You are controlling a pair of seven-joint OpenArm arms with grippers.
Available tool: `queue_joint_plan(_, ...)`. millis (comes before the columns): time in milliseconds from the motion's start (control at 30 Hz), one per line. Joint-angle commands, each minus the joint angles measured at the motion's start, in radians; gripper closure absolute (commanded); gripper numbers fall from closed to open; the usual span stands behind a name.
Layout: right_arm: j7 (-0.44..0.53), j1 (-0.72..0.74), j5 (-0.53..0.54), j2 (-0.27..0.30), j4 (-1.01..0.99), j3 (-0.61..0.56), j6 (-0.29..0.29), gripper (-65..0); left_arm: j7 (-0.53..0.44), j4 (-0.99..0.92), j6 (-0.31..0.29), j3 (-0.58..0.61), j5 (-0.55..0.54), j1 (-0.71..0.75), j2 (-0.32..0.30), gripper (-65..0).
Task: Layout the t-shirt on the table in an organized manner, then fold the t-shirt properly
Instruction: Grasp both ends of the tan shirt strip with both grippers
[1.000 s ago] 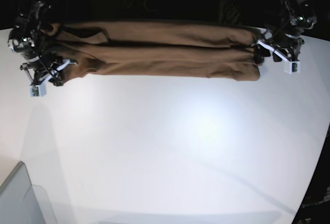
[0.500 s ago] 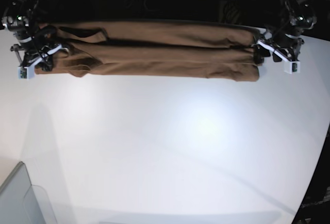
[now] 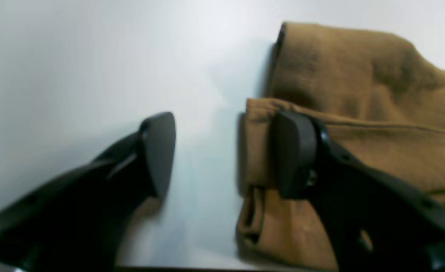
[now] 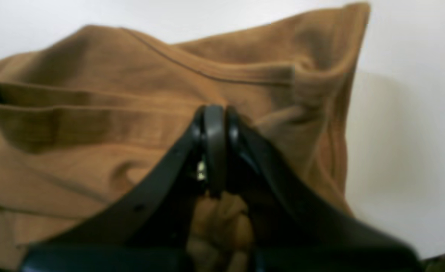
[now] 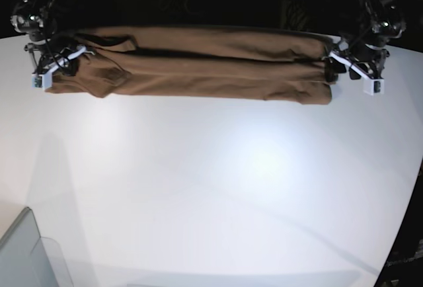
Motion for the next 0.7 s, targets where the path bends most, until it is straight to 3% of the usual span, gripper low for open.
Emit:
queue_joint_plan(0,0.009,0.006,0.004,0.008,0.001,0.003,0.004,0.0,0.001,0.024,-0.004,-0.003,-0.009,-0.001,-0.007,-39.9)
queue_joint_plan(433,0.009,0.007,0.004,0.008,-0.007,0.000,0.004,0.0,0.001,0.111,-0.004,-0.003,-0.147,0.029,-0.009,-39.9)
queue_joint_plan(667,0.009,0.007,0.004,0.008,-0.007,0.000,0.004,0.0,0.001,0.099,-0.004,0.005,-0.152,0.025,-0.001,-39.9)
